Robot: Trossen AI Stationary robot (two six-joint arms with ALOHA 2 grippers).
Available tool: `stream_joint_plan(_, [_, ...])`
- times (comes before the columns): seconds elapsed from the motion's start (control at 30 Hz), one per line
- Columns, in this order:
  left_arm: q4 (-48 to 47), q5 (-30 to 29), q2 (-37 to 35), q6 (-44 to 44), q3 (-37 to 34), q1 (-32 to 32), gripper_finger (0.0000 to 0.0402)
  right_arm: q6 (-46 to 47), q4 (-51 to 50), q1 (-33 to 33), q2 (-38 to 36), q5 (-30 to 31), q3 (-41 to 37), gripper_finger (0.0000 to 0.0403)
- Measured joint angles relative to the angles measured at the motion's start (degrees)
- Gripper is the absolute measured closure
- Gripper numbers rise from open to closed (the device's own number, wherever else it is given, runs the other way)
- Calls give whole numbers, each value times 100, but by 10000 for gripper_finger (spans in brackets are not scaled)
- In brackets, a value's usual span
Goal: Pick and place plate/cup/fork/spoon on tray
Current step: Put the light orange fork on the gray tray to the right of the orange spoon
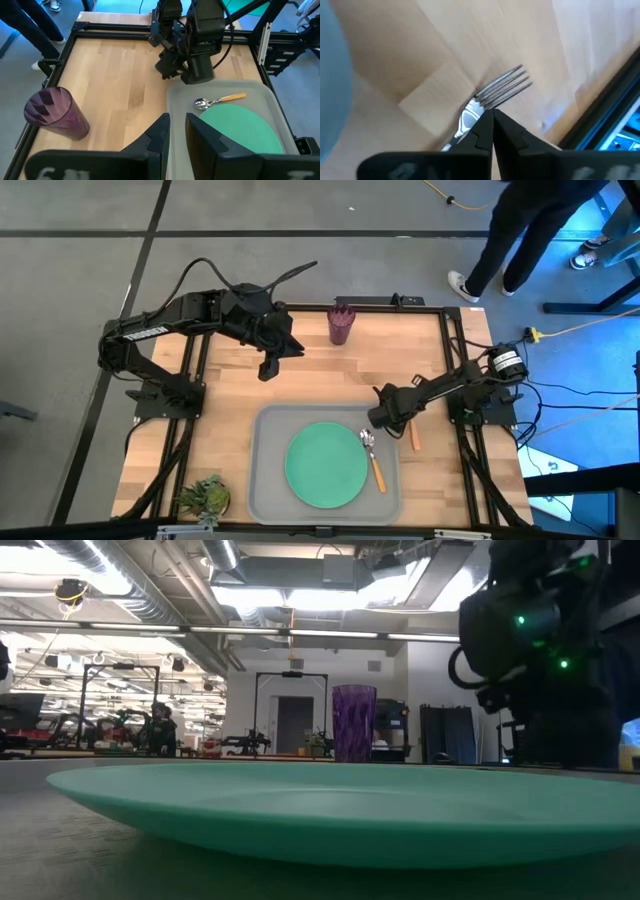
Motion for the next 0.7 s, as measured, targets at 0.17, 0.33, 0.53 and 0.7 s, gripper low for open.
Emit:
stream_joint_plan(0.17, [-65,0,0,0,0,-1,348,-227,-287,2,-4,22,428,379])
stream_joint_plan(0.33, [-131,0,0,94,0,0,348,-18,-1053,11,-76,22,1036,383])
stream_joint_plan(0.53, [-326,0,0,96,0,0,348,-19,-1193,28,-374,-1578,1605,398])
stream_joint_plan(0.7, [-479,0,0,104,2,-4,348,-39,-1215,1,-393,-2261,1867,370])
